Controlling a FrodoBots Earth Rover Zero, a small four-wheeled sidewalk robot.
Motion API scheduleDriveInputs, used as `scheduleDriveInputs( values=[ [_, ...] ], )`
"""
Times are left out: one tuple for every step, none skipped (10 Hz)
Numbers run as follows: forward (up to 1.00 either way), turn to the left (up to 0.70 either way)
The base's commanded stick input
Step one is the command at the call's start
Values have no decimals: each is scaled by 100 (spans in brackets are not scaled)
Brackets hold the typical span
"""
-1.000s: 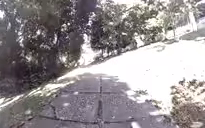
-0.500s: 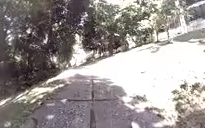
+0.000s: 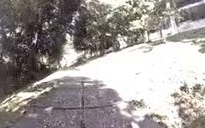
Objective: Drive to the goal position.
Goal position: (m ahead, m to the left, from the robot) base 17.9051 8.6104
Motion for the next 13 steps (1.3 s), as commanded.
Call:
scheduleDriveInputs(
  values=[
    [50,0],
    [50,0],
    [50,0],
    [50,0],
    [50,0],
    [50,0],
    [50,0],
    [50,0],
    [50,0],
    [50,0],
    [50,0],
    [50,0],
    [50,0]
  ],
)
